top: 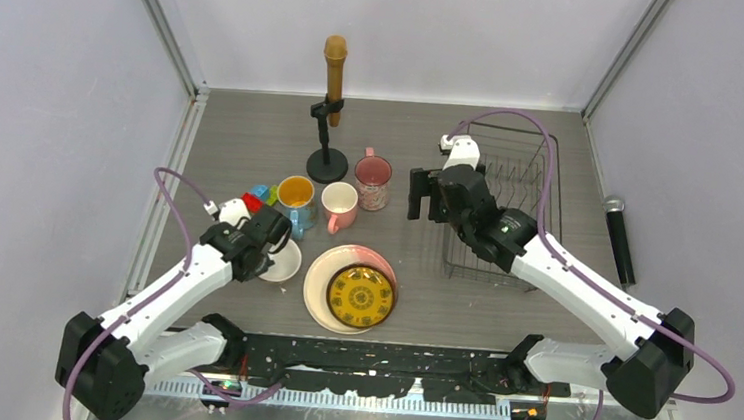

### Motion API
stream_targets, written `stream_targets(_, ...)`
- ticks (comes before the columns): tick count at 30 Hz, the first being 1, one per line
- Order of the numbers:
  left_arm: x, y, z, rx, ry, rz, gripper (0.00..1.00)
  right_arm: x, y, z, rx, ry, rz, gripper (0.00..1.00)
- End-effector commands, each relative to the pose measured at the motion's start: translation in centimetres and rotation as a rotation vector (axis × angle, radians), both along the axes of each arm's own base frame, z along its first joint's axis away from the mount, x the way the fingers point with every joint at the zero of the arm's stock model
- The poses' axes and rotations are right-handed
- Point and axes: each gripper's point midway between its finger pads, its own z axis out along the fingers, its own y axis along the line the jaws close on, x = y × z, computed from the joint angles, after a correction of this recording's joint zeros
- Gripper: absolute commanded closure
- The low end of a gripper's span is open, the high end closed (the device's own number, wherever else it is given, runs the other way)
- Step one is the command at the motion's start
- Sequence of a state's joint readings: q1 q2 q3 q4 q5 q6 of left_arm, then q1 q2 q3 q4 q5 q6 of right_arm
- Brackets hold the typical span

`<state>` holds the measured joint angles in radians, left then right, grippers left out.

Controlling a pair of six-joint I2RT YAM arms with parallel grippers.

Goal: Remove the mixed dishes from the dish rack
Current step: Place the bowl at the center of the board, then reset both arms

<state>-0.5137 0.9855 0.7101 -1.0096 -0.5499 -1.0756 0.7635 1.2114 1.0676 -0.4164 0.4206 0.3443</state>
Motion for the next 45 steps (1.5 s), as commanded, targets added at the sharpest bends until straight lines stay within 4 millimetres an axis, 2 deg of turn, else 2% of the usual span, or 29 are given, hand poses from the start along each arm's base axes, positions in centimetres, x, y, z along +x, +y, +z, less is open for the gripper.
stream_targets(1,1.8,0.7,-0.1,-0.003,-0.084,0.09,1.0,0.7,-1.1,2.7,0.038,-0.096,-0.053,0.01)
stream_targets(10,3.1,0.8,-1.3,-0.052,-0.171,0.151,1.0,0.7,-1.8,2.7,0.027,-0.116,-0.075,0.01)
stream_targets(16,2.9,0.8,-2.4,-0.077,-0.175,0.192,0.98,0.7,-2.0,2.8,0.03,-0.118,-0.085,0.01)
stream_targets(19,2.8,0.9,-2.3,-0.07,-0.164,0.201,0.86,0.6,-2.5,2.7,0.029,-0.119,-0.106,0.01)
stream_targets(23,2.4,1.4,-1.8,-0.05,-0.16,0.214,0.74,0.6,-3.6,2.9,0.039,-0.128,-0.173,0.01)
stream_targets(26,2.1,1.6,-1.5,-0.056,-0.171,0.217,0.6,0.5,-4.3,3.0,0.039,-0.14,-0.203,0.01)
stream_targets(30,1.8,1.7,-0.9,-0.082,-0.207,0.223,0.49,0.4,-4.8,3.1,0.039,-0.149,-0.219,0.01)
stream_targets(31,1.7,1.7,-0.6,-0.088,-0.215,0.218,0.42,0.4,-5.0,3.2,0.036,-0.15,-0.225,0.01)
stream_targets(36,1.2,2.7,2.6,-0.075,-0.28,0.225,0.02,0.4,-7.0,3.1,0.041,-0.16,-0.344,0.01)
stream_targets(40,2.1,2.9,7.0,-0.059,-0.374,0.132,0.0,0.5,-9.4,2.8,0.074,-0.159,-0.476,0.01)
stream_targets(43,3.3,2.3,10.9,-0.042,-0.432,0.021,0.0,0.5,-11.9,2.0,0.08,-0.112,-0.552,0.01)
stream_targets(45,4.1,1.8,13.0,-0.028,-0.457,-0.041,0.0,0.1,-15.3,1.5,0.061,-0.093,-0.666,0.01)
